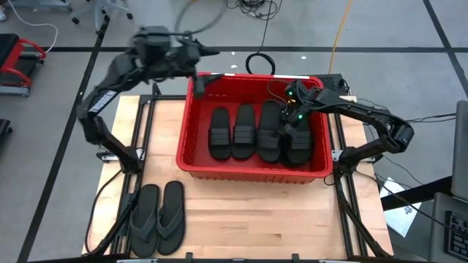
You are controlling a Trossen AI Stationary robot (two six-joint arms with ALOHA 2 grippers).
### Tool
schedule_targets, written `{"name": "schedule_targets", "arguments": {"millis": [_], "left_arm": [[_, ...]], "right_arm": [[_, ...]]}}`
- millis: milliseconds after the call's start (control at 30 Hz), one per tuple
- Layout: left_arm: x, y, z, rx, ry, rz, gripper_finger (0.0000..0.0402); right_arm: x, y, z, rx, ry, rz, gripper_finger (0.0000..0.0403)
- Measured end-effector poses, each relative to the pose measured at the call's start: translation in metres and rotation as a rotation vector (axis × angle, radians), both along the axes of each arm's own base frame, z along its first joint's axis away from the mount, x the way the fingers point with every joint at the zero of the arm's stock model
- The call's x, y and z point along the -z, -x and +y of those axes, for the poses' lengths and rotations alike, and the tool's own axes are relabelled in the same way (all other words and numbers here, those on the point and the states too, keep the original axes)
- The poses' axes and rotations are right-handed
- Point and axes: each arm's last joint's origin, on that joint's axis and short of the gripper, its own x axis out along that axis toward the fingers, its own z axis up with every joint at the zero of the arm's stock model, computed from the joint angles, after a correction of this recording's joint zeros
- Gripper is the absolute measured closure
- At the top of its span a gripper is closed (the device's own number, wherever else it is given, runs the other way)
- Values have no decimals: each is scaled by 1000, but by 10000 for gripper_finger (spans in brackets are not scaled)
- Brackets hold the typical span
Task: Pick and place slides into bin
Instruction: Put the black slide into the red bin
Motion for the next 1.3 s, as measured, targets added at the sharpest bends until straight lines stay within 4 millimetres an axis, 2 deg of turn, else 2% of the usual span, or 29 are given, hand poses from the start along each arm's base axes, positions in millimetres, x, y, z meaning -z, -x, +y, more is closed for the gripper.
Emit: {"name": "schedule_targets", "arguments": {"millis": [100,200,267,300,333,467,767,867,1100,1300], "left_arm": [[-2,1,-3,21,-11,-3,143],[4,-4,3,51,21,10,249],[6,-4,4,95,54,14,335],[5,-2,5,115,62,0,368],[1,2,4,125,68,-17,382],[-1,9,3,113,58,-8,395],[-3,35,-17,303,78,11,401],[6,33,-19,369,134,-26,401],[35,34,-29,424,156,-245,402],[62,61,-41,362,171,-434,402]], "right_arm": [[7,4,-1,14,-14,15,402],[10,5,-1,17,-23,26,403],[10,5,-1,16,-21,23,403],[10,5,-1,15,-20,21,403],[10,5,-1,14,-18,18,403],[9,4,-2,16,-10,8,403],[8,4,-5,22,6,-11,403],[9,7,-8,27,-5,-26,403],[11,11,-11,31,-27,-39,403],[11,11,-11,32,-25,-41,403]]}}
